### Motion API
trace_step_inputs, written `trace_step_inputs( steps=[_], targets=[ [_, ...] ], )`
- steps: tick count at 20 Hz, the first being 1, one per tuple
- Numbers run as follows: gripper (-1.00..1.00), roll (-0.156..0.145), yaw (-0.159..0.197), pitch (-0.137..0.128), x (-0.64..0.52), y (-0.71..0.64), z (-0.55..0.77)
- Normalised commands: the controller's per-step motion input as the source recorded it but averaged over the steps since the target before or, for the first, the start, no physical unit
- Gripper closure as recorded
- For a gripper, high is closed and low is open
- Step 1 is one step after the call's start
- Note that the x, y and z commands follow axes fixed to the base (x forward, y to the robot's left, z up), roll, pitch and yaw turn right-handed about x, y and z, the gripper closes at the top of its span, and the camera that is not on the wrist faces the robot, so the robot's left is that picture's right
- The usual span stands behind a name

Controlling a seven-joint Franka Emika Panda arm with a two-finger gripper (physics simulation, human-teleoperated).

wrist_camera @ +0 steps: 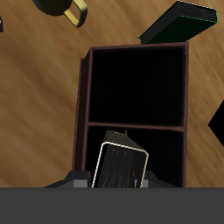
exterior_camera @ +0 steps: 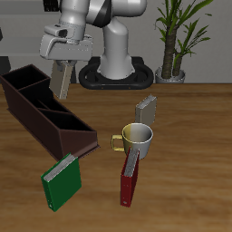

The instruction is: Place the left yellow book into the right desk caddy's front compartment

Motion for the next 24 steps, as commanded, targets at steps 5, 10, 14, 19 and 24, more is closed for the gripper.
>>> trace_step_inputs(
  steps=[5, 10, 14, 19, 24],
  targets=[
    [1.0, 0.01, -0.008, 0.042, 0.06, 0.02, -0.22],
    [1.0, -0.004, -0.007, 0.028, 0.02, -0.01, -0.18],
    [1.0, -0.03, -0.023, 0.036, 0.04, -0.14, -0.2],
    [1.0, -0.006, -0.008, 0.026, -0.03, -0.01, -0.16],
    [1.0, -0.007, -0.017, 0.027, 0.03, -0.01, -0.13]
  ],
)
